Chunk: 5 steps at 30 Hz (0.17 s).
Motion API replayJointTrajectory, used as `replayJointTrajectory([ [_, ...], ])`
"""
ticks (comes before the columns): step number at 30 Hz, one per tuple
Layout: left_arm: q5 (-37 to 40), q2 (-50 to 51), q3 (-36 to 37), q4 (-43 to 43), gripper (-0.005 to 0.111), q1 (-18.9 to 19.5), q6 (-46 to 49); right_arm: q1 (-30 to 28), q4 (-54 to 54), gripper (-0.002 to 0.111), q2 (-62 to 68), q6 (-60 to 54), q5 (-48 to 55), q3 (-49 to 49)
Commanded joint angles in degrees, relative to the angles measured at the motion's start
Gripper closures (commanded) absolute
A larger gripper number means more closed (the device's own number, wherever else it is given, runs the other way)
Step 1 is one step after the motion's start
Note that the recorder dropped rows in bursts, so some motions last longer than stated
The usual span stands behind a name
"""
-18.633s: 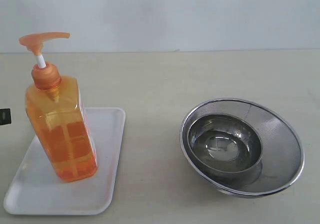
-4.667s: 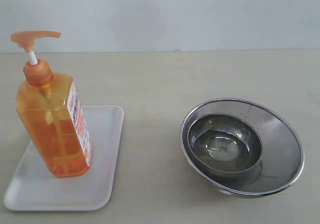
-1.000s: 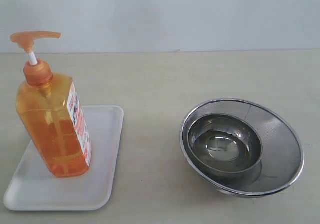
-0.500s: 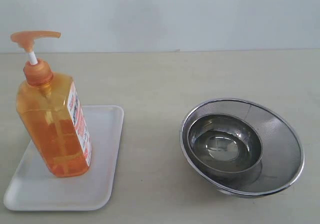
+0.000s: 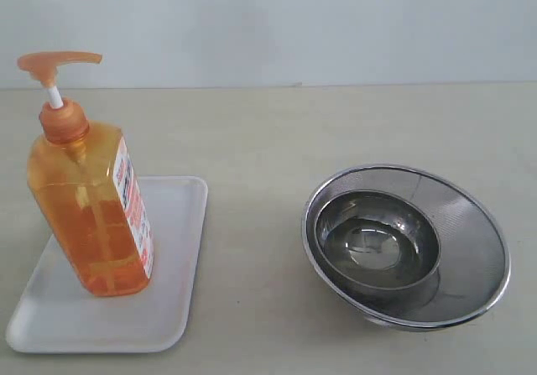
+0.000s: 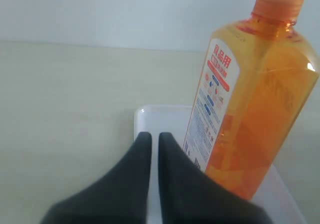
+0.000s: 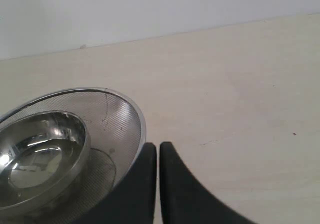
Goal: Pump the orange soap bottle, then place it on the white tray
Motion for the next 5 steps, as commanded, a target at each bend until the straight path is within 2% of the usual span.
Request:
replayJointTrajectory([
  [1,0.1,-0.2,0.1,0.0,0.102,0.1,-0.6,-0.4,-0.2,0.108,-0.3,-0.2,-0.6,0.0],
  [5,0.1,-0.2,0.1,0.0,0.102,0.1,-0.6,-0.4,-0.2,0.108,-0.3,-0.2,-0.6,0.0],
])
